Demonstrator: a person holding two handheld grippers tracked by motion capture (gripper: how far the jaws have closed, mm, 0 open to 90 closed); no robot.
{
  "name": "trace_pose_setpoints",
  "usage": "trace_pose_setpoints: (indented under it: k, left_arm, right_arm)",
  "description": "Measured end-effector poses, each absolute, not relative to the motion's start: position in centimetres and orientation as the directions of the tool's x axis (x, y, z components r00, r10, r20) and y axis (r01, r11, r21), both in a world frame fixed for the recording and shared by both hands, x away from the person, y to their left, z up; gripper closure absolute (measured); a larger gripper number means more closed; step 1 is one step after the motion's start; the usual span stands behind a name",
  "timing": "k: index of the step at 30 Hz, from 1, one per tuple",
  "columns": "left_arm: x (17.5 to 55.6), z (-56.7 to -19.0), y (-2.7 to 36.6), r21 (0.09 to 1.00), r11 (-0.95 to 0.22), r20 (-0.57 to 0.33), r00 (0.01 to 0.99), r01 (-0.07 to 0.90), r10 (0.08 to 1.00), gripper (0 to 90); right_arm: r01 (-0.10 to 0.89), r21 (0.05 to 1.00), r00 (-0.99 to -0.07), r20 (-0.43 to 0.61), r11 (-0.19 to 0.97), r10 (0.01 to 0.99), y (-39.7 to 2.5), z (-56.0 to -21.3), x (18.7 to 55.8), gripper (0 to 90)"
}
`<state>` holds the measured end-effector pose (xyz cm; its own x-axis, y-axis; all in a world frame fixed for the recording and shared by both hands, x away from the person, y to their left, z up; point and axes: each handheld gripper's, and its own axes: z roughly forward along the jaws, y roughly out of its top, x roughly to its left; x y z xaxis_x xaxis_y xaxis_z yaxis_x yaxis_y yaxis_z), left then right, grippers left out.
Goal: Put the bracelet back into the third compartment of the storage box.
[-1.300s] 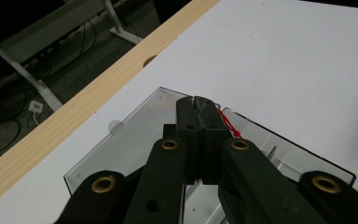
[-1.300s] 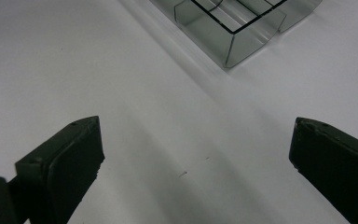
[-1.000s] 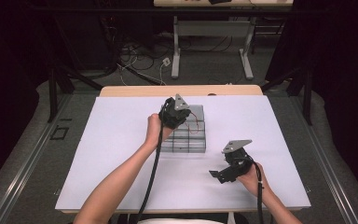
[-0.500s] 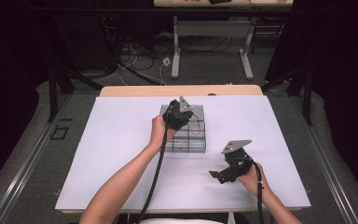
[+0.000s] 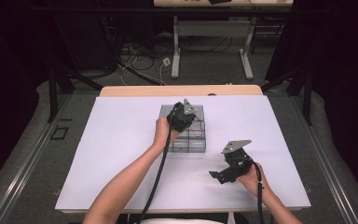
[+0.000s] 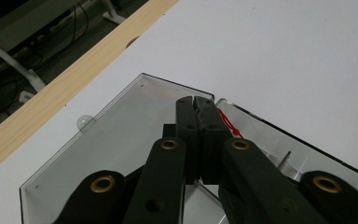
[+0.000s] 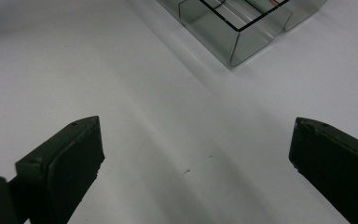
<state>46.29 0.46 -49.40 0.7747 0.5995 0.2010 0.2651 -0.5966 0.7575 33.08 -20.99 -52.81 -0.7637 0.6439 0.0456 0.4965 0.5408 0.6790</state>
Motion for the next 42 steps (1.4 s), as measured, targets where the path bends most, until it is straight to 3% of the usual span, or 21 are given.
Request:
trace_pose_setpoints:
  k: [8, 15, 18, 20, 28, 34, 42]
  left_arm:
    - [46.6, -50.2, -0.4, 0.734, -0.623, 0.211, 0.781, 0.270, 0.587, 89.0]
    - [46.7, -50.2, -0.4, 0.738, -0.618, 0.209, 0.781, 0.269, 0.589, 77.1]
    - [46.6, -49.9, 0.0, 0.741, -0.610, 0.192, 0.782, 0.281, 0.593, 70.1]
    - [46.5, -49.7, 0.3, 0.743, -0.601, 0.181, 0.777, 0.294, 0.603, 59.8]
    - [45.9, -48.8, 2.8, 0.748, -0.560, 0.119, 0.759, 0.356, 0.641, 32.4]
    - [45.1, -48.8, 4.7, 0.745, -0.545, 0.102, 0.742, 0.385, 0.663, 19.4]
    - [44.0, -49.0, 6.8, 0.749, -0.530, 0.070, 0.749, 0.397, 0.659, 9.8]
  right_arm:
    - [0.501, 0.677, -0.761, 0.049, 0.539, 0.646, -21.0, -52.8, 33.1, 2.7]
    - [0.498, 0.674, -0.765, 0.046, 0.545, 0.642, -21.1, -52.8, 33.1, 2.7]
    - [0.497, 0.674, -0.766, 0.046, 0.546, 0.641, -21.1, -52.8, 33.1, 2.7]
    - [0.495, 0.675, -0.768, 0.045, 0.547, 0.639, -21.0, -52.8, 33.1, 2.7]
    - [0.499, 0.680, -0.763, 0.050, 0.537, 0.645, -21.1, -52.7, 33.1, 2.7]
    - [0.500, 0.683, -0.762, 0.056, 0.532, 0.645, -21.1, -52.7, 33.1, 2.6]
    - [0.500, 0.684, -0.763, 0.057, 0.531, 0.644, -21.1, -52.6, 33.1, 2.5]
